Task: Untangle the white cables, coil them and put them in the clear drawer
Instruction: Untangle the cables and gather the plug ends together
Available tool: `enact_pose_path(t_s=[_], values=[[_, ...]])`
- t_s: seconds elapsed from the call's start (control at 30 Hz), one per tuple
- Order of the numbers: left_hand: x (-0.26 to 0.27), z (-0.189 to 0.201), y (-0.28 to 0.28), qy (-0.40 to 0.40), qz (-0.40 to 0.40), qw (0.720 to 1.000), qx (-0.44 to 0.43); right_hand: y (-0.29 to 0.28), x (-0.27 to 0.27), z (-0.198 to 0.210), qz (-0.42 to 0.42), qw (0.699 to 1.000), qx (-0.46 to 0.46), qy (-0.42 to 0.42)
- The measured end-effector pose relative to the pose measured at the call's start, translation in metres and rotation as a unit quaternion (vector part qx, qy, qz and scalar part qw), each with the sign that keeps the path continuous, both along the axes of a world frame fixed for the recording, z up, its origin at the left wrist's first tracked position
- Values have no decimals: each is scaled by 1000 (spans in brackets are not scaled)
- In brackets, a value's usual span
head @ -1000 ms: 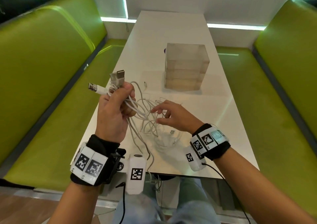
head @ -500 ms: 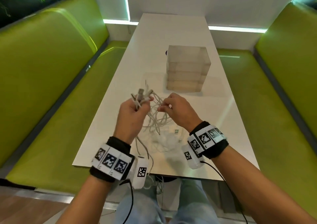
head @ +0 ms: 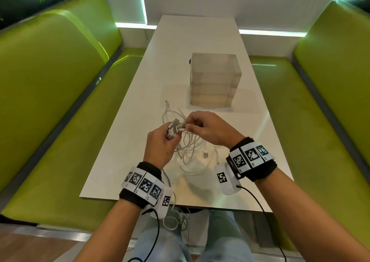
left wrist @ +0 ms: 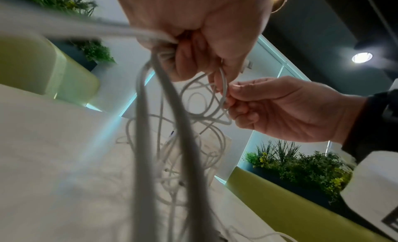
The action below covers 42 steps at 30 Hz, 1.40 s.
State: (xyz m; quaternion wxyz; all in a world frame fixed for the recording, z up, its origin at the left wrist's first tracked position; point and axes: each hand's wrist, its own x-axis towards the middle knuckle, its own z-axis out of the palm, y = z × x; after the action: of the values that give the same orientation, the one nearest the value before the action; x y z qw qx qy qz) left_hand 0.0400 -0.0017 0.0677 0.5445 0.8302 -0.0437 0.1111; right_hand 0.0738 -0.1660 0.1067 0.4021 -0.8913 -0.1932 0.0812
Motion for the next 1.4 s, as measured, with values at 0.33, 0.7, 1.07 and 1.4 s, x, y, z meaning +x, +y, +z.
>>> enact_pose_path(t_s=[0.33,0.7,1.07,1.4], values=[[-13,33,9,-73,65,991,-93,-14,25,-39,-45,987,-151,-25],[-7,16,5,-6,43,997,-65,4,14,-21,-30,997,-44,-61],[-9,12,-11,17,34,997,-71,18,4,-18,-36,983,-34,-176],[-5,9,-3,-5,73,997,-30,20,-7,-11,-39,990,40,-130]])
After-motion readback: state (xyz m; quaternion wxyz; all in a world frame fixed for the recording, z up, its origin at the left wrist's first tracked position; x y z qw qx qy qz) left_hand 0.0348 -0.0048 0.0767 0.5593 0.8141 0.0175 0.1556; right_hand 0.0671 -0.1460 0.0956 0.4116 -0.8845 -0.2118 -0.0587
